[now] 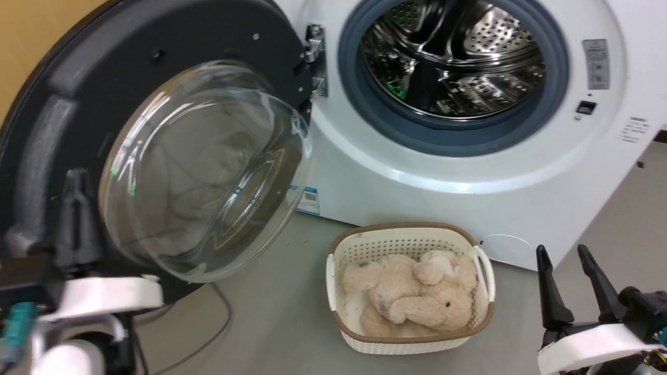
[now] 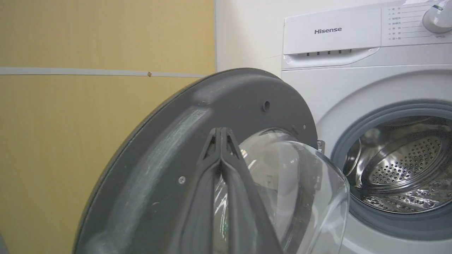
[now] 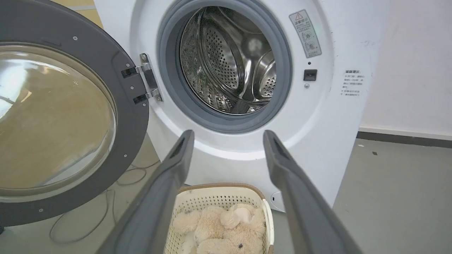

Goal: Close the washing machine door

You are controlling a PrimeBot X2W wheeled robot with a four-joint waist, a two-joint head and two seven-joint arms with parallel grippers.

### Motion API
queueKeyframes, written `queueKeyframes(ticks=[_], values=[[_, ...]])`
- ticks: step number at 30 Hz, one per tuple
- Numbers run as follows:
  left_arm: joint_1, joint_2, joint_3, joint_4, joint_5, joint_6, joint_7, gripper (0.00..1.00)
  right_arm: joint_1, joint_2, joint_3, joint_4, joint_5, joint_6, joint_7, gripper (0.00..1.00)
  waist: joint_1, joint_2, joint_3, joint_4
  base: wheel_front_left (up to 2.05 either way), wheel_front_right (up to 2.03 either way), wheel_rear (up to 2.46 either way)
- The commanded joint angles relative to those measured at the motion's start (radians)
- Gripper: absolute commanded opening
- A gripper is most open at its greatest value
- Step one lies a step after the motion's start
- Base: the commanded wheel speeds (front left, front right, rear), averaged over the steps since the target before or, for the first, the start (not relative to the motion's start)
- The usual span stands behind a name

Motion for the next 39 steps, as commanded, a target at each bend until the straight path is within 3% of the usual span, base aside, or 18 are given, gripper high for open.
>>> queueKeyframes(ticks=[1,16,27,39], values=[[-0.028,0.009,0.03,-0.012,-0.016,-0.012,-0.011,0.0,0.0,0.001,-0.007,-0.002,0.015,0.001,-0.01,1.0,0.0,0.0,0.01,0.019,0.0,0.0,0.0],[-0.21,0.004,0.27,0.116,-0.151,-0.153,-0.04,0.0,-0.02,0.002,-0.021,0.009,0.041,0.001,-0.04,1.0,0.0,0.0,0.053,0.095,0.0,0.0,0.0],[-0.354,0.124,0.295,0.388,-0.337,-0.173,-0.003,0.0,-0.021,0.002,-0.043,0.031,0.066,0.001,-0.063,1.0,0.0,0.0,0.086,0.147,0.0,0.0,0.0],[-0.588,0.201,0.286,0.685,-0.578,-0.186,0.289,0.0,-0.033,0.002,-0.06,0.05,0.095,0.001,-0.088,1.0,0.0,0.0,0.12,0.2,0.0,0.0,0.0]])
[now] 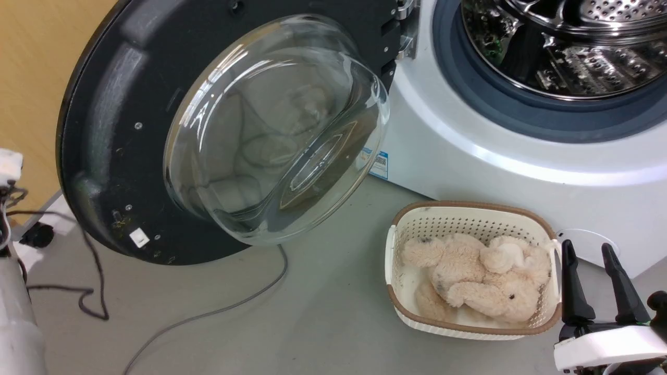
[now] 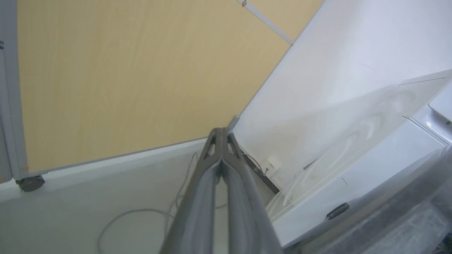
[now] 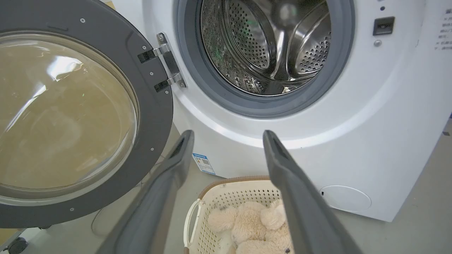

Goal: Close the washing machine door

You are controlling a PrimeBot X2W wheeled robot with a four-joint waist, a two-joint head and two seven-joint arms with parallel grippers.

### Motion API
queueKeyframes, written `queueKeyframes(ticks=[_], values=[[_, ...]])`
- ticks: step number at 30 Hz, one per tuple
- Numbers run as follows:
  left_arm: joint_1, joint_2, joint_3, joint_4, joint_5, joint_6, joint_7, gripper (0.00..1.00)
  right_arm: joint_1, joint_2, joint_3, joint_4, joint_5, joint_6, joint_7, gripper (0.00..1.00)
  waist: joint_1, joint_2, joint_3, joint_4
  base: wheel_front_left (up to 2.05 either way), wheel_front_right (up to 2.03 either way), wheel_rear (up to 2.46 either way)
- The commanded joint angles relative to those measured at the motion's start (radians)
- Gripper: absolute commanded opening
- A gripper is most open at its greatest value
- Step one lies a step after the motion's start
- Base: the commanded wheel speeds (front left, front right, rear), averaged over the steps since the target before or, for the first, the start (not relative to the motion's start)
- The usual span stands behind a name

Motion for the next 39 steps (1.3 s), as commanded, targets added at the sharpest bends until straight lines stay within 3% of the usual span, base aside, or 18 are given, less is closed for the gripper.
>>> queueKeyframes(ticks=[1,8,16,27,35,39], values=[[-0.037,0.013,0.0,0.024,-0.032,-0.009,0.037,0.0,-0.018,0.002,-0.005,0.004,0.01,0.001,-0.01,1.0,-0.0001,0.0,0.006,0.006,0.0,0.0,0.0],[-0.066,0.061,-0.068,0.051,-0.173,-0.017,0.261,0.0,-0.024,0.002,-0.011,0.01,0.032,0.001,-0.025,1.0,-0.0001,0.0,0.023,0.022,0.0,0.0,0.0],[-0.001,0.09,-0.143,-0.042,-0.39,-0.025,0.471,0.0,-0.027,0.003,-0.03,0.016,0.054,0.001,-0.041,1.0,-0.0001,0.0,0.038,0.053,0.0,0.0,0.0],[0.076,0.117,-0.264,-0.179,-0.591,-0.037,0.608,0.0,-0.029,0.003,-0.055,0.027,0.09,0.001,-0.064,1.0,-0.0001,0.0,0.03,0.109,0.0,0.0,0.0],[0.135,0.1,-0.353,-0.312,-0.761,-0.046,0.707,0.0,-0.022,0.003,-0.074,0.036,0.122,0.001,-0.081,1.0,-0.0001,0.0,0.018,0.155,0.0,0.0,0.0],[0.18,0.075,-0.416,-0.416,-0.788,-0.046,0.733,0.0,-0.019,0.003,-0.072,0.04,0.124,0.001,-0.082,1.0,-0.0001,0.0,0.007,0.154,0.0,0.0,0.0]])
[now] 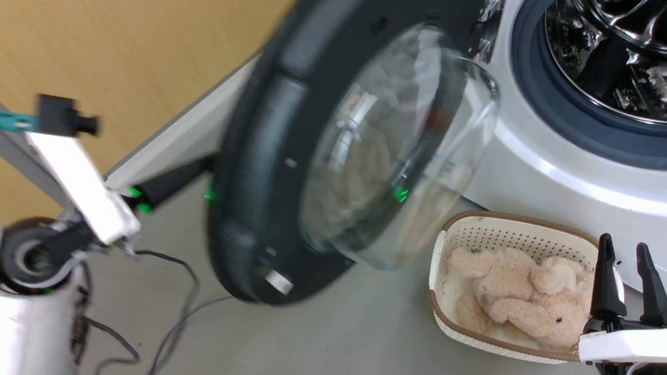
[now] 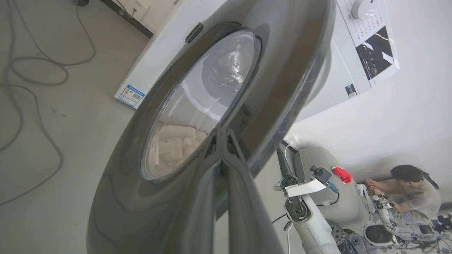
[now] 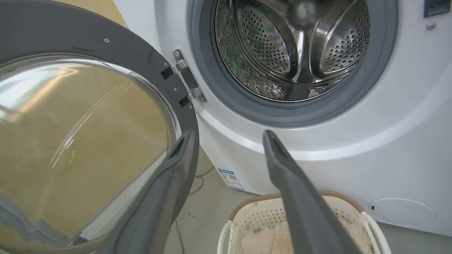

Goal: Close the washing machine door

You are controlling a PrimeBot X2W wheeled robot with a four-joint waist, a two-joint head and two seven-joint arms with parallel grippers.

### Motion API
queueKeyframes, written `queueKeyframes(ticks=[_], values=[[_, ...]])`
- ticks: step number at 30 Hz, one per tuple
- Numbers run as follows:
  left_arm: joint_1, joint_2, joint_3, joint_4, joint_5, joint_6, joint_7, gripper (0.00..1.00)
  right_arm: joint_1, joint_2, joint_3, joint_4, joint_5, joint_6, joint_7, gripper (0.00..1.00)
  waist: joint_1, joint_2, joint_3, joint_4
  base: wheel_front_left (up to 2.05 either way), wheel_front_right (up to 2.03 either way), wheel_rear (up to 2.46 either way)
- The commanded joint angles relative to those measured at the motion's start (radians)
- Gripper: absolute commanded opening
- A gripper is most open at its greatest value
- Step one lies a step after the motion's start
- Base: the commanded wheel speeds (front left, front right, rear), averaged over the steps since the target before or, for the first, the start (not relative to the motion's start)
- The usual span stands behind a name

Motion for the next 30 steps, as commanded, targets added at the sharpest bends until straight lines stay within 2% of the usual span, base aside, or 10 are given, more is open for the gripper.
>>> queueKeyframes(ticks=[1,7,14,20,30], values=[[0.021,-0.02,-0.025,-0.038,-0.018,-0.009,0.011,0.0,0.003,0.003,0.001,0.003,0.002,0.001,-0.005,1.0,0.0,0.0,-0.006,-0.006,0.0,0.0,0.0],[0.068,-0.056,-0.114,-0.15,-0.034,-0.009,0.038,0.0,0.002,0.003,0.013,0.001,0.006,0.001,-0.005,1.0,0.0,0.0,-0.016,-0.045,0.0,0.0,0.0],[0.071,-0.118,-0.197,-0.201,-0.055,-0.009,0.044,0.0,-0.007,0.003,0.02,-0.007,0.001,0.001,-0.005,1.0,0.0,0.0,-0.003,-0.139,0.0,0.0,0.0],[0.053,-0.167,-0.239,-0.201,-0.052,-0.009,0.01,0.0,-0.021,0.003,0.018,-0.01,0.003,0.001,-0.005,1.0,0.0,0.0,0.015,-0.264,0.0,0.0,0.0],[0.027,-0.203,-0.282,-0.166,-0.042,-0.009,-0.078,0.0,-0.037,0.003,0.018,-0.01,0.032,0.001,-0.005,1.0,0.0,0.0,0.054,-0.497,0.0,0.0,0.0]])
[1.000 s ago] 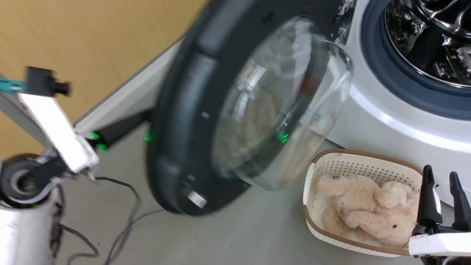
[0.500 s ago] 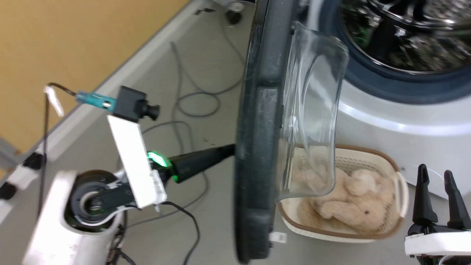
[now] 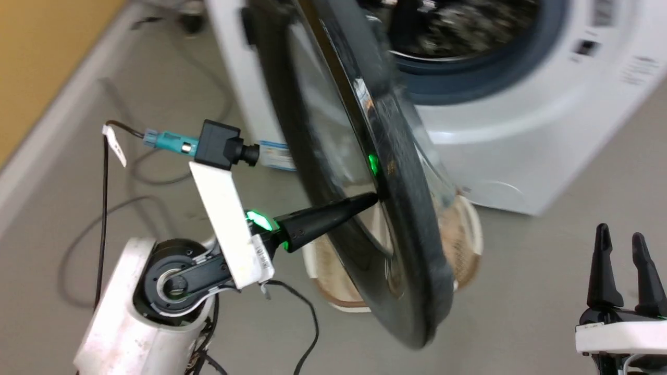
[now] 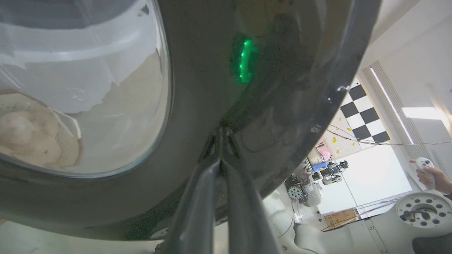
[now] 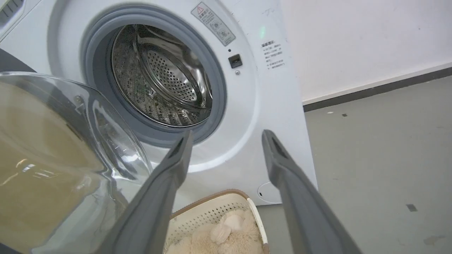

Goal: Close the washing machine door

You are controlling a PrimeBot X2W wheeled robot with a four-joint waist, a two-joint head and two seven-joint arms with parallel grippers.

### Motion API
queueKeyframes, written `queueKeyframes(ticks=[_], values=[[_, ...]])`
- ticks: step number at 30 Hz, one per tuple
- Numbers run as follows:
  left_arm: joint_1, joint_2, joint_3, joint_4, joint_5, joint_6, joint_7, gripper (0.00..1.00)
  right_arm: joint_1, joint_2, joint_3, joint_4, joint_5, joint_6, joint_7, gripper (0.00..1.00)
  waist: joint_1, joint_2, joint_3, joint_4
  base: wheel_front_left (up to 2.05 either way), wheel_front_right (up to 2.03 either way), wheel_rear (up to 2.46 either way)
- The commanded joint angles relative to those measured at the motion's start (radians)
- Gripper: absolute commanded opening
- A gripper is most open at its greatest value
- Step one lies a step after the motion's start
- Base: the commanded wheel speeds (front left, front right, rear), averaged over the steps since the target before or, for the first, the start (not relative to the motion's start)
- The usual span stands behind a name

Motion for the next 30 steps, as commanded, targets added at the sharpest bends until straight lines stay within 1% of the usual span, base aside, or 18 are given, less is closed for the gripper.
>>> queueKeyframes(ticks=[1,6,11,12,14,18,19,22,23,24,25,27,30], values=[[-0.02,-0.011,-0.008,0.007,0.0,-0.005,-0.022,0.0,-0.015,0.0,0.001,-0.004,0.012,0.001,-0.005,1.0,-0.0001,0.0,0.031,-0.108,0.0,0.0,0.0],[-0.056,-0.027,-0.013,0.042,0.014,-0.005,-0.097,0.0,-0.032,0.0,0.001,-0.006,0.027,0.001,-0.005,1.0,-0.0001,0.0,0.063,-0.199,0.0,0.0,0.0],[-0.096,-0.031,-0.029,0.079,0.038,-0.005,-0.181,0.0,-0.045,0.0,0.002,-0.008,0.044,0.001,-0.005,1.0,-0.0001,0.0,0.087,-0.273,0.0,0.0,0.0],[-0.116,-0.025,-0.047,0.103,0.054,-0.005,-0.231,0.0,-0.047,0.0,0.004,-0.009,0.052,0.001,-0.005,1.0,-0.0001,0.0,0.097,-0.305,0.0,0.0,0.0],[-0.124,-0.02,-0.059,0.12,0.061,-0.005,-0.268,0.0,-0.046,0.0,0.007,-0.009,0.057,0.001,-0.005,1.0,-0.0001,0.0,0.101,-0.319,0.0,0.0,0.0],[-0.13,-0.004,-0.086,0.152,0.091,-0.005,-0.36,0.0,-0.04,0.0,0.007,-0.009,0.06,0.001,-0.005,1.0,-0.0001,0.0,0.096,-0.327,0.0,0.0,0.0],[-0.127,0.017,-0.118,0.169,0.138,-0.005,-0.423,0.0,-0.034,0.0,0.003,-0.007,0.058,0.001,-0.005,1.0,-0.0001,0.0,0.085,-0.322,0.0,0.0,0.0],[-0.111,0.043,-0.171,0.191,0.191,-0.005,-0.53,0.0,-0.029,0.0,0.004,-0.011,0.049,0.001,-0.005,1.0,-0.0001,0.0,0.066,-0.308,0.0,0.0,0.0],[-0.111,0.043,-0.171,0.191,0.191,-0.005,-0.53,0.0,-0.029,0.0,0.004,-0.011,0.049,0.001,-0.005,1.0,-0.0001,0.0,0.066,-0.308,0.0,0.0,0.0],[-0.107,0.053,-0.188,0.194,0.21,-0.005,-0.569,0.0,-0.027,0.0,0.004,-0.014,0.043,0.001,-0.005,1.0,-0.0001,0.0,0.06,-0.303,0.0,0.0,0.0],[-0.095,0.079,-0.222,0.207,0.256,-0.005,-0.656,0.0,-0.024,0.0,0.003,-0.022,0.03,0.001,-0.005,1.0,-0.0001,0.0,0.045,-0.289,0.0,0.0,0.0],[-0.085,0.105,-0.252,0.228,0.32,-0.005,-0.755,0.0,-0.021,0.0,0.001,-0.037,0.01,0.001,-0.005,1.0,-0.0001,0.0,0.029,-0.274,0.0,0.0,0.0],[-0.073,0.126,-0.253,0.293,0.428,-0.003,-0.92,0.0,-0.015,0.0,-0.004,-0.067,-0.022,0.001,-0.005,1.0,-0.0001,0.0,0.002,-0.248,0.0,0.0,0.0]])
